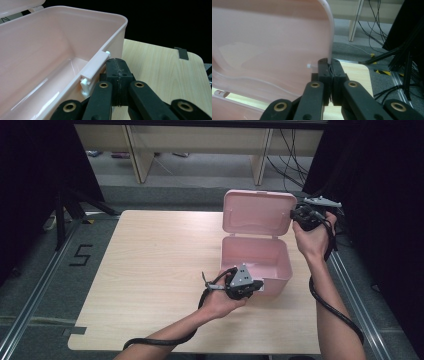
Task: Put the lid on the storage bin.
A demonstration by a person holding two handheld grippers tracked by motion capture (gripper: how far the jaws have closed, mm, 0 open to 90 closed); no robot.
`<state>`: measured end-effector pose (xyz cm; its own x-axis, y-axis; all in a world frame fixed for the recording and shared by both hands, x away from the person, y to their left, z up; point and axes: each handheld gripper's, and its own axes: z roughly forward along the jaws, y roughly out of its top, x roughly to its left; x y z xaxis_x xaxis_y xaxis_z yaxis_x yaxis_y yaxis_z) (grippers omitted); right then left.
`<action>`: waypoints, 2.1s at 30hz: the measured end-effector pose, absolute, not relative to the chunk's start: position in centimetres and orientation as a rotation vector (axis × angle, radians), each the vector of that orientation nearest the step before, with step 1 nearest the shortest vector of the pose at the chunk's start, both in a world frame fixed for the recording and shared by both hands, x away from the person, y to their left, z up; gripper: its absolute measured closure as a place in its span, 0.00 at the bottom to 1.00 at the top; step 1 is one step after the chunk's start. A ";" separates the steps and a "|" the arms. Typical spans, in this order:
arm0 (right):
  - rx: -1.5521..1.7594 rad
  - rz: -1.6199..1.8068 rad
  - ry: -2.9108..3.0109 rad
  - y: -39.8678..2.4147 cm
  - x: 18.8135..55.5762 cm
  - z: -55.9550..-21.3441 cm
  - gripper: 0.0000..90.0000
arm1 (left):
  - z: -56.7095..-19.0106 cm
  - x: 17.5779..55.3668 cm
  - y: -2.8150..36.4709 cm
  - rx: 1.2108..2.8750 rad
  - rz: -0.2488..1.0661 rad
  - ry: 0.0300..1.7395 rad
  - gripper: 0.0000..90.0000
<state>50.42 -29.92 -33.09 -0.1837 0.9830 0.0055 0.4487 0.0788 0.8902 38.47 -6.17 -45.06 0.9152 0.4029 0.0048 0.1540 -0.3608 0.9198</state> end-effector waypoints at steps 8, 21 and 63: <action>1.399 1.046 1.718 -29.9 50.0 -33.1 1.00 | -45.0 38.5 -6.2 1.956 0.281 0.395 1.00; 1.378 1.059 1.698 -29.9 49.3 -33.4 1.00 | -44.8 38.5 -6.3 1.966 0.289 0.392 1.00; 1.330 1.076 1.652 -29.6 47.9 -34.1 0.99 | -39.3 40.0 -1.1 1.753 0.347 0.499 1.00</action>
